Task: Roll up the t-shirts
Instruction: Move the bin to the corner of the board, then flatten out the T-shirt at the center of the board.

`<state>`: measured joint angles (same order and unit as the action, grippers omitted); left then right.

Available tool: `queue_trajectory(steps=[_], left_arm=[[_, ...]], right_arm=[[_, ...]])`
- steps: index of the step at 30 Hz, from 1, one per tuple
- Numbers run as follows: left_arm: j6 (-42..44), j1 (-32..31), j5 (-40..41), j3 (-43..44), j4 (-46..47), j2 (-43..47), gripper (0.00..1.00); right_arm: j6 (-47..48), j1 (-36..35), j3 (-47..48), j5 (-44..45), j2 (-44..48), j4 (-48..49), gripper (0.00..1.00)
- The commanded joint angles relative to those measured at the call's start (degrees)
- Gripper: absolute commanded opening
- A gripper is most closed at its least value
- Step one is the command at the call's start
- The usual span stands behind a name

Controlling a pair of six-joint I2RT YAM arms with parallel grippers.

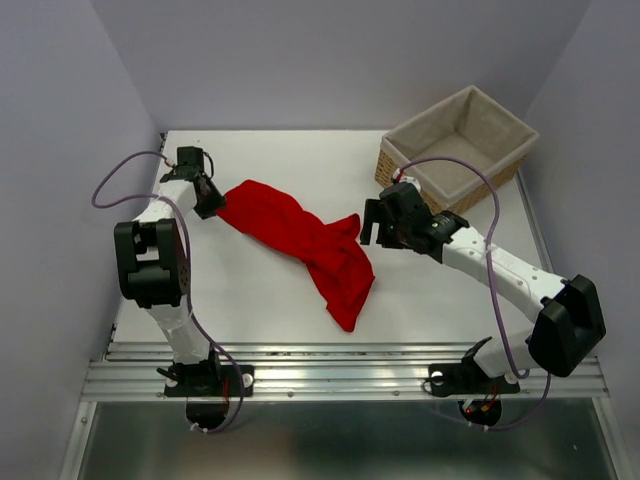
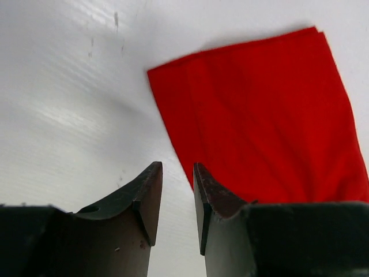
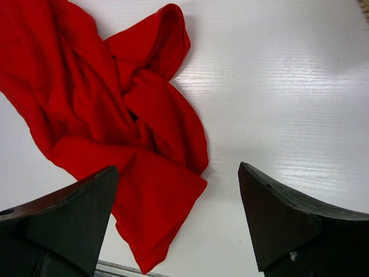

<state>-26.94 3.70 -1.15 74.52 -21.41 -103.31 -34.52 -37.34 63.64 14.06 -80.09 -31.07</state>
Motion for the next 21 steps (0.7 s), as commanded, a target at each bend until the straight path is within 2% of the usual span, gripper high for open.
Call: queue_trajectory(steps=[1, 5, 14, 17, 18, 20, 21], left_arm=[[-0.5, -0.8, 7.7, 7.3, -0.7, -3.4, 0.39], [0.7, -1.6, 10.2, 13.7, -3.7, -8.7, 0.36], [1.8, -5.3, 12.0, 18.5, -4.6, -16.5, 0.37], [2.0, -6.2, 12.5, 20.5, -5.6, -18.6, 0.33], [2.0, -6.4, 12.6, 20.8, -5.8, -19.2, 0.27], [2.1, -6.6, 12.7, 21.5, -5.9, -19.5, 0.24], [2.2, -6.6, 12.7, 21.6, -6.0, -19.7, 0.18]], right_arm=[[-2.0, -0.9, -0.6, 2.1, 3.6, -0.7, 0.9], [-3.5, -1.4, -1.4, 1.8, 4.6, -0.9, 0.91], [-5.0, -1.4, -3.3, 2.1, 7.0, -2.6, 0.91], [-5.3, -1.4, -3.9, 2.5, 7.8, -3.4, 0.91], [-5.4, -1.4, -4.0, 2.5, 8.3, -3.6, 0.91], [-5.6, -1.4, -4.1, 2.6, 8.6, -3.6, 0.91], [-5.7, -1.4, -4.2, 2.6, 8.8, -3.7, 0.92]])
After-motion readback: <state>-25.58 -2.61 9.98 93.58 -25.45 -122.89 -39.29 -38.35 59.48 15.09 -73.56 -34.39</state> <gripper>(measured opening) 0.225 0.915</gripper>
